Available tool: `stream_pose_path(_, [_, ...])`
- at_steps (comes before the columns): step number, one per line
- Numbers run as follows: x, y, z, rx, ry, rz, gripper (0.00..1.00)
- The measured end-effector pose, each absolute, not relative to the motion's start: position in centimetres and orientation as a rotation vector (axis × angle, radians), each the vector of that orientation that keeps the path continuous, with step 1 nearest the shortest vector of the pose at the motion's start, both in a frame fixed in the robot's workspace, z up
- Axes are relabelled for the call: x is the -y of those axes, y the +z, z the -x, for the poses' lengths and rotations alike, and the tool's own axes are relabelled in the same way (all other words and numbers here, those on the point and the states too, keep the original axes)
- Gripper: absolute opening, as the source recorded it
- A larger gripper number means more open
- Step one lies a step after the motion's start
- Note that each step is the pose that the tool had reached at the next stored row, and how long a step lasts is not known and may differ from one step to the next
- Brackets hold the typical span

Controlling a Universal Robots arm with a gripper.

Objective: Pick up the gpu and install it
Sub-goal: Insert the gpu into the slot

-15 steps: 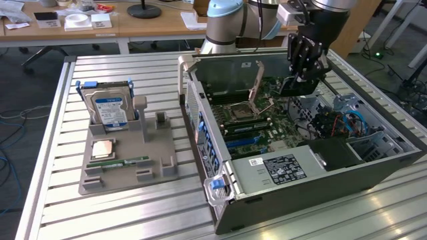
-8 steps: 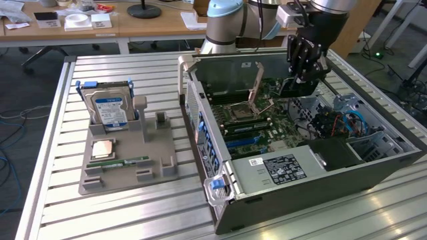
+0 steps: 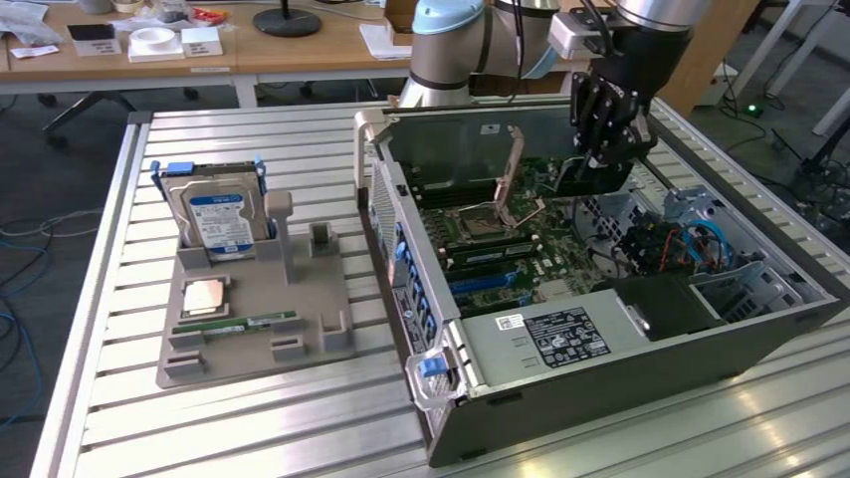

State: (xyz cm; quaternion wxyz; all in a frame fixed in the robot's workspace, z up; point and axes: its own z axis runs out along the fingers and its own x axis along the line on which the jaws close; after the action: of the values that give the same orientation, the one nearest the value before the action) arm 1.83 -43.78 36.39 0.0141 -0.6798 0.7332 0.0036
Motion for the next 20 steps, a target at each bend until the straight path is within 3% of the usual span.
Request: stream_pose_path(20, [43.78, 36.29, -0.92, -2.283, 0.011, 2.117, 0.26])
